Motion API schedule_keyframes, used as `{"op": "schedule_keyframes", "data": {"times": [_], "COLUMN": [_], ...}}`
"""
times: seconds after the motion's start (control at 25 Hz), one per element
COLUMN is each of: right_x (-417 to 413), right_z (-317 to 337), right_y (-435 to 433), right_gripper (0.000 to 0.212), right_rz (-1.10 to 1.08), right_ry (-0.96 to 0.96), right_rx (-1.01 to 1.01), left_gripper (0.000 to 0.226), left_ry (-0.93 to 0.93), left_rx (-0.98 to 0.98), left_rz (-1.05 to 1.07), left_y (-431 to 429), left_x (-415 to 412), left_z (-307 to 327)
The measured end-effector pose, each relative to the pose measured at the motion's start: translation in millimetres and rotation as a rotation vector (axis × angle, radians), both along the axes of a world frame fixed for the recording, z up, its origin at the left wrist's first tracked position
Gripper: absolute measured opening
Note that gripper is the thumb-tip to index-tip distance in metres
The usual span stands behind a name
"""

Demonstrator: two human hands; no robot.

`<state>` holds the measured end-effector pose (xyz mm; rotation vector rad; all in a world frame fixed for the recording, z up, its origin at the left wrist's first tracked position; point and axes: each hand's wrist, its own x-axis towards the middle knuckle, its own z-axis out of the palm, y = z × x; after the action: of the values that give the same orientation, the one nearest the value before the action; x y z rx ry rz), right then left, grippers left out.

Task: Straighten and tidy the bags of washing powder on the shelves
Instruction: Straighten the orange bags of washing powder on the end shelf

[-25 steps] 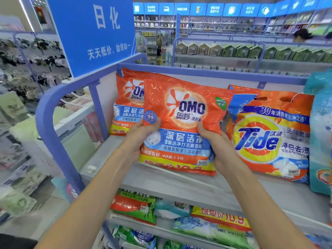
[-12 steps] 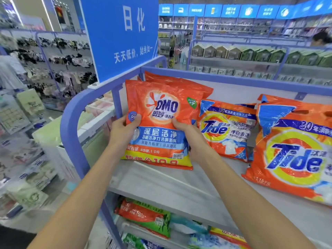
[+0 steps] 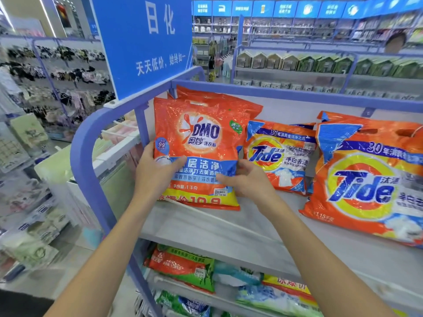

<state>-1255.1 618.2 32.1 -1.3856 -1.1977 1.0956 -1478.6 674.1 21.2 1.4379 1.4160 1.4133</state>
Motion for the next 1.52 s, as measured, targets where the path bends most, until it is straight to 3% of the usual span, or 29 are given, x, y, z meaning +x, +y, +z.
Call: {"op": "schedule_keyframes", "data": {"times": [0.08,0.24,0.56,0.76,0.88,1.08,1.2,1.4,1.52], "right_x": [-4.4,-18.2,17.2,89.8,136.6,199.2,220.9,231.5,229.2], "right_z": [-9.5,-13.1,-16.6,-19.4,-20.7,-26.9,-31.1,-32.9,-23.6], "right_y": [-6.5,-7.2,-46.3,-112.3,-150.4,-187.0,-192.3,-198.5,-209.8], "right_gripper": [0.035,0.035,0.045,0.043,0.042,0.045,0.048,0.057,0.060], "right_rz": [-0.035,-0.133,-0.157,-0.344,-0.514,-0.723,-0.696,-0.586,-0.545], "right_ry": [-0.134,-0.104,-0.354,-0.543,-0.612,-0.771,-0.775,-0.734,-0.709], "right_rx": [0.092,0.180,0.116,0.151,0.147,0.030,-0.044,-0.030,-0.005], "left_gripper": [0.076,0.085,0.071,0.063,0.053,0.060,0.055,0.056,0.073], "left_ry": [0.031,0.044,0.295,0.379,0.253,0.216,0.201,0.216,0.312], "left_rx": [0.022,0.075,0.201,0.288,0.313,0.019,-0.024,-0.003,0.042], "left_rz": [-0.048,-0.089,0.122,0.008,-0.156,-0.468,-0.586,-0.511,-0.471], "left_y": [-4.6,-0.7,-26.6,-57.2,-81.9,-103.9,-110.6,-111.6,-121.9], "left_x": [6.6,7.8,45.5,109.4,157.8,236.5,278.0,308.1,318.3], "left_z": [-0.4,7.5,-9.3,-16.2,-16.5,-13.6,-7.8,-11.2,-13.2]}}
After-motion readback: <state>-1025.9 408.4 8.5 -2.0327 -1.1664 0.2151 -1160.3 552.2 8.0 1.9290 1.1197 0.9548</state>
